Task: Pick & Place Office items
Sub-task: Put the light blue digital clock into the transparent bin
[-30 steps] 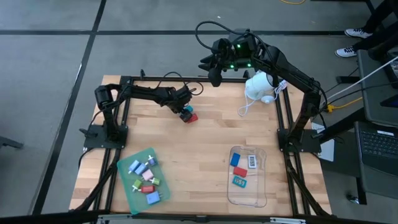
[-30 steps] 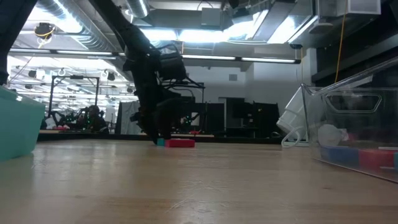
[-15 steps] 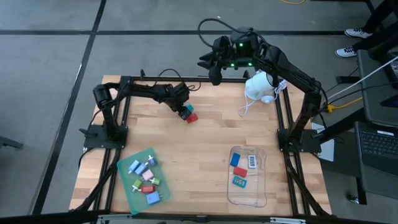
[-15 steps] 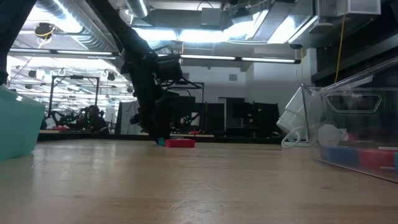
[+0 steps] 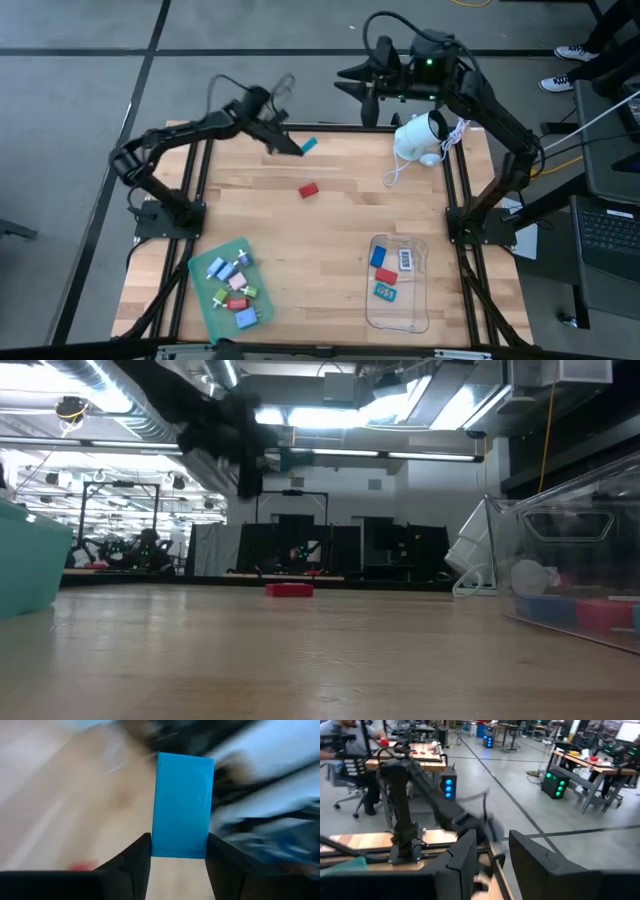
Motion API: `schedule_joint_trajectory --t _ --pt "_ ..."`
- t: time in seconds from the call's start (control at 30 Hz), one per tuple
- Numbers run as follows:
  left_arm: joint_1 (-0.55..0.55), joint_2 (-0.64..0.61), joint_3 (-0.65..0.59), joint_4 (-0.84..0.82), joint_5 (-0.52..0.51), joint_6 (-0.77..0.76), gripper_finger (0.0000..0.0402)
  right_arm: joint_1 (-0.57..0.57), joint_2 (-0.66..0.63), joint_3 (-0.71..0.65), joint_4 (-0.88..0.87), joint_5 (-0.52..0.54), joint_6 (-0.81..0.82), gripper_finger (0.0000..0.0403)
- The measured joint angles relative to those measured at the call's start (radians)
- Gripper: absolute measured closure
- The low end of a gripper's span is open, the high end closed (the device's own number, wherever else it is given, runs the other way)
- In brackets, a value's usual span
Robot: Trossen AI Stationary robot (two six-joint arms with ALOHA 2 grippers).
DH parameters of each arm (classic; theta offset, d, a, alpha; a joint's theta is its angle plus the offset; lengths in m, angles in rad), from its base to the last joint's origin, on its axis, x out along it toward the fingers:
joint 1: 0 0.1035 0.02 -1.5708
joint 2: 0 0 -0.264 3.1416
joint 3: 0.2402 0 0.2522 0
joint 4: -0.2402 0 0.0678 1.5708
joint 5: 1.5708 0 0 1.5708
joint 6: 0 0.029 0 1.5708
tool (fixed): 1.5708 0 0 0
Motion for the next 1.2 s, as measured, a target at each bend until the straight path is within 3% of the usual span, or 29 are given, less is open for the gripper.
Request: schedule_joint_trajectory --t 0.1,0.2,0.33,0.57,0.83,1.2 --pt "0.032 -0.077 0.001 0.197 0.250 -0.132 0.0252 0.001 -0.008 0.000 -0.028 -0.040 -0.036 0.0282" --pt "0.036 -0.149 0.002 0.429 0.362 -0.302 0.0252 0.010 -0.007 0.000 -0.097 -0.074 -0.060 0.0282" --pt "0.015 -0.250 0.051 0.430 0.359 -0.336 0.0252 0.050 0.019 -0.001 -0.181 -0.073 -0.157 0.0282" --pt "-0.072 -0.318 0.089 0.408 0.330 -0.325 0.0252 0.113 0.034 0.002 -0.102 -0.098 -0.243 0.0282" --pt "-0.177 -0.264 0.089 0.444 0.244 -0.278 0.0252 0.167 0.038 0.000 -0.107 -0.207 -0.238 0.0282" --pt "-0.274 -0.149 0.089 0.710 0.240 -0.443 0.0252 0.231 0.044 0.000 -0.187 -0.266 -0.178 0.0258"
